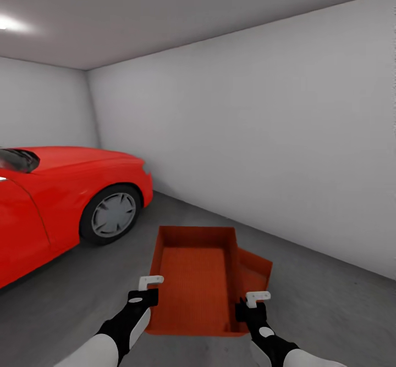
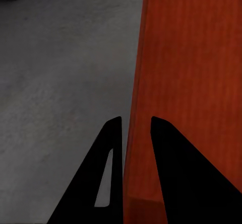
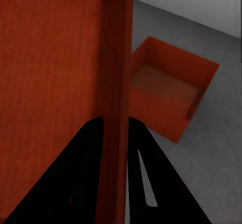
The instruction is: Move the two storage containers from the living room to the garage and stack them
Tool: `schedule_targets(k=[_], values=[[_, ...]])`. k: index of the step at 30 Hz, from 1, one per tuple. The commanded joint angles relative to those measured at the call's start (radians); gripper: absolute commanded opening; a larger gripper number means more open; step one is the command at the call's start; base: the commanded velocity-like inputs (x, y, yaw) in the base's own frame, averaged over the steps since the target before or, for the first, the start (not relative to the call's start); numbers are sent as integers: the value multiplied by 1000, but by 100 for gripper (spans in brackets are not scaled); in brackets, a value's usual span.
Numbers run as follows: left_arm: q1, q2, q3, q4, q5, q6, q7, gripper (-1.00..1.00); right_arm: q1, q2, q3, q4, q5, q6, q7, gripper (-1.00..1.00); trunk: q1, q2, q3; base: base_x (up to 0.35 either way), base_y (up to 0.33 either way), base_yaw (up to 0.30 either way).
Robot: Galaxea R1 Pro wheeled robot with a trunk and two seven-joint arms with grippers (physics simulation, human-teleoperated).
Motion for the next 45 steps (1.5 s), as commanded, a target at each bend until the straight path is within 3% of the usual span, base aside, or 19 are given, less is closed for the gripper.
schedule_targets(k=[1,45], values=[[0,0,3,-4,-4,7,12,-100,-1,0,-20,3,-22,-7,-9,-100,1,-1,-2,287,239,-214],[0,0,3,-4,-4,7,12,-100,-1,0,-20,3,-22,-7,-9,-100,1,-1,-2,287,239,-240]])
